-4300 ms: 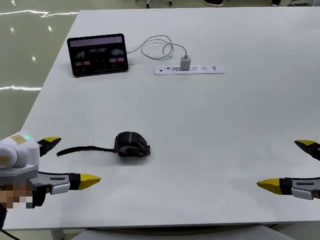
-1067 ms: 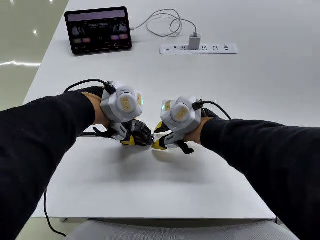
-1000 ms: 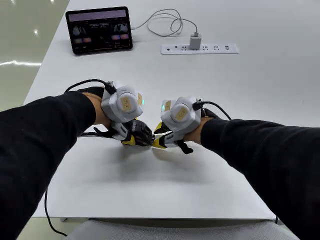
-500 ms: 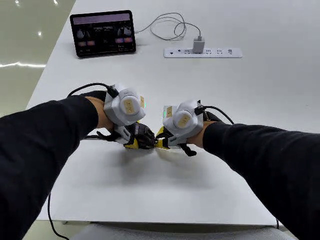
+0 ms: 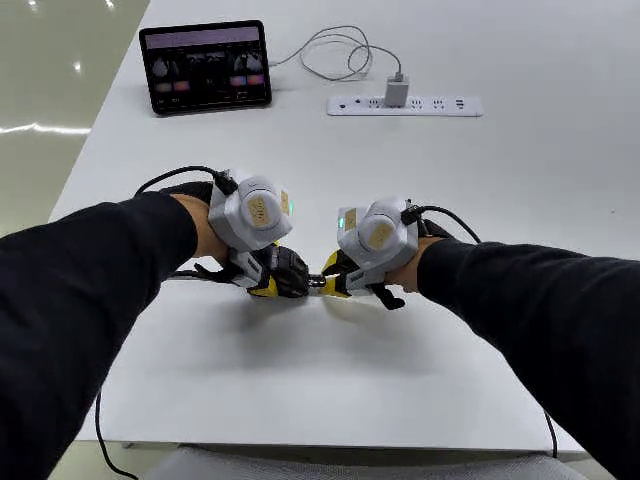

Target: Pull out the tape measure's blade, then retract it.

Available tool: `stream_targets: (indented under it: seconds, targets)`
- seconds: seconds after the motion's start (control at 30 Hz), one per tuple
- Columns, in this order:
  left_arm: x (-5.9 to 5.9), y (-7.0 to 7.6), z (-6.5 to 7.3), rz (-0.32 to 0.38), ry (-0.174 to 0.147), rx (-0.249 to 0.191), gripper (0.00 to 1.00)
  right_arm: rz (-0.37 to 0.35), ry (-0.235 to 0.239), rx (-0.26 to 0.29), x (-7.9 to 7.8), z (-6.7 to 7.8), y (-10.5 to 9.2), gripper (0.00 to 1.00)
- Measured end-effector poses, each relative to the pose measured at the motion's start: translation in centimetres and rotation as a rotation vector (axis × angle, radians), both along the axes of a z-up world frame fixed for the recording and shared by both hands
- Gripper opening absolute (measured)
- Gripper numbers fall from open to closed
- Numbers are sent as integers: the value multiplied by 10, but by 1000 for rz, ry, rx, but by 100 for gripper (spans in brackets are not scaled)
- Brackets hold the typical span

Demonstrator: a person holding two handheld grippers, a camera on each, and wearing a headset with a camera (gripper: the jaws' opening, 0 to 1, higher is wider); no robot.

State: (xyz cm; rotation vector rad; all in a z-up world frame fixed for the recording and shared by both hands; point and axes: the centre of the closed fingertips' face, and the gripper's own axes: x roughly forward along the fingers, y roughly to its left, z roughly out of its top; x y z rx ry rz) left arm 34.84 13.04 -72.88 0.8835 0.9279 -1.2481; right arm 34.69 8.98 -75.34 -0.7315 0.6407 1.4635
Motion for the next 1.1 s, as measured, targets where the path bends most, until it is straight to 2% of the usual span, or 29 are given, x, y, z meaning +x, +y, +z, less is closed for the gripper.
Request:
stream_targets:
  seconds: [0.23, 0.33, 0.5, 0.57, 0.63, 1.1]
  targets:
    - [1, 0, -1, -4, -4, 3, 33, -30, 25, 2, 0, -1, 2, 11]
    - [1, 0, -1, -1, -1, 2, 33, -51, 42, 26, 1, -1, 8, 12]
    - [2, 1, -1, 4, 2, -3, 33, -26, 24, 25, 1, -5, 11, 11]
    - [2, 1, -1, 10, 2, -6, 33, -52, 52, 40, 3, -4, 9, 10]
    - [3, 1, -1, 30, 5, -20, 33, -50, 44, 47, 4, -4, 8, 10]
    - [1, 0, -1, 31, 4, -26, 33, -49, 32, 48, 2, -2, 4, 9]
